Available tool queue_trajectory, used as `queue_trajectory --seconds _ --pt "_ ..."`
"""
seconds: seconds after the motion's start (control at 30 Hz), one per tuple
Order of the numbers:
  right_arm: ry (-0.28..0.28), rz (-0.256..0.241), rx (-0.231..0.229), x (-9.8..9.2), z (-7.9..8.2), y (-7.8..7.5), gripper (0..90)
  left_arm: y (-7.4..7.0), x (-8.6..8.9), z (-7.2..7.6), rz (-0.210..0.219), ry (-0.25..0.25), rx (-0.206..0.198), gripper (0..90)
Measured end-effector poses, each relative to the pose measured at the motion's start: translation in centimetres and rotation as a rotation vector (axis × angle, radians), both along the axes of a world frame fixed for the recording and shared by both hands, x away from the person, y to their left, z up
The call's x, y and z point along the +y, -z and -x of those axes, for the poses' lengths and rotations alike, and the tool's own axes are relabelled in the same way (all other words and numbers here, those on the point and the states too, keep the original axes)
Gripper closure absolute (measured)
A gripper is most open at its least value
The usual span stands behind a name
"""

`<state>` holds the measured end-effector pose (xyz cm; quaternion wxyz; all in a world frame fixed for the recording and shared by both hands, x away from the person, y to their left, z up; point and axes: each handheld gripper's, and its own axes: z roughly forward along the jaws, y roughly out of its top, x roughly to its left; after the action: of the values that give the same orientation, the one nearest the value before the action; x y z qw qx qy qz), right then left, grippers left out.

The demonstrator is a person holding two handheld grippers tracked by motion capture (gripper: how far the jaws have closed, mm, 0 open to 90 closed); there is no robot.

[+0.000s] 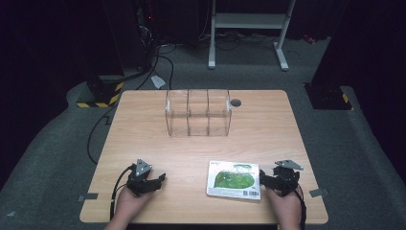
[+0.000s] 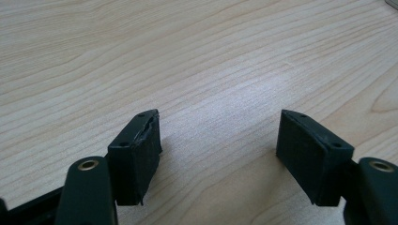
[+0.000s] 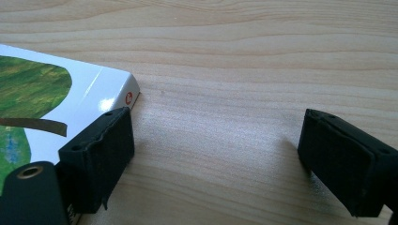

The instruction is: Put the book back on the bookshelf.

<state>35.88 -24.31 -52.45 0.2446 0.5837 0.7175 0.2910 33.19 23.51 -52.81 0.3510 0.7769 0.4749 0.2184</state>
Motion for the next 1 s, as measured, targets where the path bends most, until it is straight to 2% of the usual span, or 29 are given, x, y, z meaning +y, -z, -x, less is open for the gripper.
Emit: queue_trajectory --seconds 0.83,0.93,1.0 --pt "0.000 0.002 -0.006 -0.03 0.03 0.00 11.7 0.00 0.00 -0.01 0.000 0.000 0.000 30.8" --pt "-0.008 0.000 -0.015 -0.02 0.14 -0.05 16.4 0.01 -0.02 -0.04 0.001 0.001 -0.001 30.7" --pt "-0.013 -0.001 -0.016 -0.08 0.14 -0.06 16.1 0.01 -0.02 -0.04 0.002 0.001 -0.001 30.7"
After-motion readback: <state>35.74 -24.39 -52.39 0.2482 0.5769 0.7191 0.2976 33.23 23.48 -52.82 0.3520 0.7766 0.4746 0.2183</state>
